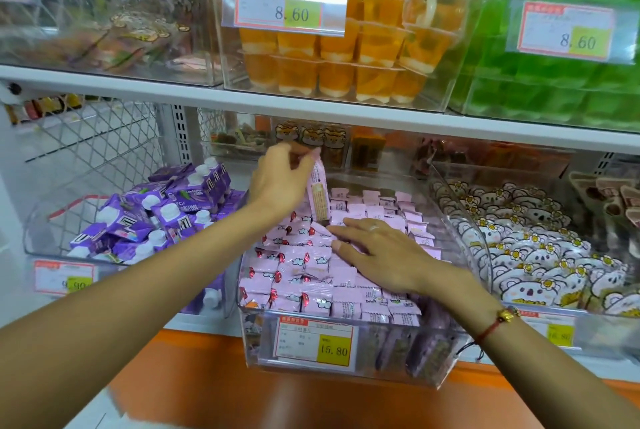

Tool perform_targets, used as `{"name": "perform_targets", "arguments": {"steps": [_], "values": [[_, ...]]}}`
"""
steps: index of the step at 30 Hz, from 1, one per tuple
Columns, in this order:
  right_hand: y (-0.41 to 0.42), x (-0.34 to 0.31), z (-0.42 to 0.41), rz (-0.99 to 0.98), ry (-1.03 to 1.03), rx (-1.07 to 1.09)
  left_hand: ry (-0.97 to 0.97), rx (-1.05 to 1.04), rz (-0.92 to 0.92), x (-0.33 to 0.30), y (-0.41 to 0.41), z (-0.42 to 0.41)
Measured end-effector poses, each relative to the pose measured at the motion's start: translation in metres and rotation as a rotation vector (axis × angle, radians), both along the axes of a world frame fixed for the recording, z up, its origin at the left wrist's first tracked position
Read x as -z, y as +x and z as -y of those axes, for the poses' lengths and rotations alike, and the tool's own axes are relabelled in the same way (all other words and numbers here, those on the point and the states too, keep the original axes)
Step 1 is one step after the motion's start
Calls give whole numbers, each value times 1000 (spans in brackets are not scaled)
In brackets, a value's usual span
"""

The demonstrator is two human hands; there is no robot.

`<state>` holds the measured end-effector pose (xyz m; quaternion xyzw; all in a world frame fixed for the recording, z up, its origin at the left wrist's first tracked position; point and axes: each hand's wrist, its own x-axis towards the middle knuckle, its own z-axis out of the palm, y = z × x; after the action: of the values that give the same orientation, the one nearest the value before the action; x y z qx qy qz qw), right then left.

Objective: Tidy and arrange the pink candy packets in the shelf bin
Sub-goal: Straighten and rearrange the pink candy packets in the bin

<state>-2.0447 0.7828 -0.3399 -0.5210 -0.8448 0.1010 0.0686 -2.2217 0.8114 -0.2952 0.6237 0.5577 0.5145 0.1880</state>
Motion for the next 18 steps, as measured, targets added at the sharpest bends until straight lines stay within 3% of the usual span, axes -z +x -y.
{"name": "perform_targets", "arguments": {"steps": [4, 9, 12, 15, 18], "values": [[0, -2, 2, -73, 20, 6, 236, -102, 271, 2, -13, 38], [-11, -26, 11, -675, 297, 130, 195, -61, 580, 0, -29, 74], [-26, -41, 23, -923, 259, 27, 127, -31, 724, -2, -28, 81], [-42, -40, 37, -734, 265, -140, 61, 6, 762, 2, -23, 84], [-48, -32, 39, -615, 474, -191, 16, 35, 776, 5, -22, 85]]}}
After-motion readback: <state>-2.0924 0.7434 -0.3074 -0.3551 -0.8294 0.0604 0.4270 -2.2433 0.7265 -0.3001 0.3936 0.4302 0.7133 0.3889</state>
